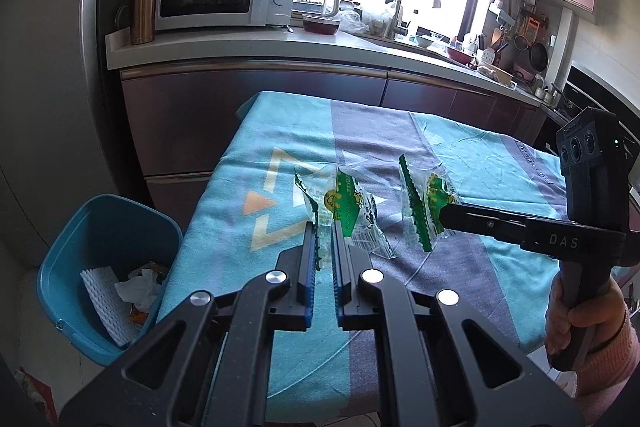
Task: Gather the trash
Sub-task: 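Carry the green wrapper with both tools over the teal bin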
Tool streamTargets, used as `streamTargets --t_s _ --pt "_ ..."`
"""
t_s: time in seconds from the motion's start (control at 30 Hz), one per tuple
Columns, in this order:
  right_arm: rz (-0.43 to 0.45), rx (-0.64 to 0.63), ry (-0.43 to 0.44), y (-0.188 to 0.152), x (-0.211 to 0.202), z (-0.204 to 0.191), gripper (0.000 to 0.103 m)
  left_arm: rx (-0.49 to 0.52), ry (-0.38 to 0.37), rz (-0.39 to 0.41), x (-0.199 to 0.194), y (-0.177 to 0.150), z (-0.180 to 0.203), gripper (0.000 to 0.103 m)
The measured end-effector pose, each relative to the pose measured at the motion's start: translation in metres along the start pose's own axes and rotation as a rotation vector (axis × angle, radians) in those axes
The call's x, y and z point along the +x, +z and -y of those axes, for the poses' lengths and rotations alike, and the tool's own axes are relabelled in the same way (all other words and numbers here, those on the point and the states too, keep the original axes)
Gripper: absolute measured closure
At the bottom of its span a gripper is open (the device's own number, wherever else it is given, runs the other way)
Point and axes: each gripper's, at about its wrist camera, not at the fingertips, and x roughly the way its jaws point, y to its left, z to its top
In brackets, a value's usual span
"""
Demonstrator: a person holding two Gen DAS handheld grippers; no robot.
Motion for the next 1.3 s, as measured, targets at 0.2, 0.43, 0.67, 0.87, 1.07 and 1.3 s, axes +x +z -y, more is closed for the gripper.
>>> streamTargets --t_s 0.2,0.43,0.67,0.87,1.07,1.3 --pt "-0.008 -0.009 0.008 0.0 0.005 -0.006 0.087 -0.006 0.01 0.002 -0.004 -0.001 -0.004 0.095" --pt "-0.019 -0.016 0.015 0.0 0.012 -0.01 0.087 -0.023 0.023 0.006 -0.007 -0.002 -0.011 0.095" --pt "-0.026 -0.018 0.024 -0.001 0.019 -0.014 0.087 -0.031 0.039 0.012 -0.01 -0.002 -0.016 0.095" --pt "-0.031 -0.023 0.031 -0.002 0.024 -0.017 0.087 -0.04 0.044 0.012 -0.012 -0.004 -0.02 0.095" --pt "-0.038 -0.028 0.039 -0.003 0.029 -0.021 0.087 -0.049 0.051 0.012 -0.013 -0.006 -0.024 0.095" --pt "-0.047 -0.033 0.046 -0.003 0.035 -0.025 0.087 -0.063 0.061 0.01 -0.014 -0.008 -0.032 0.095"
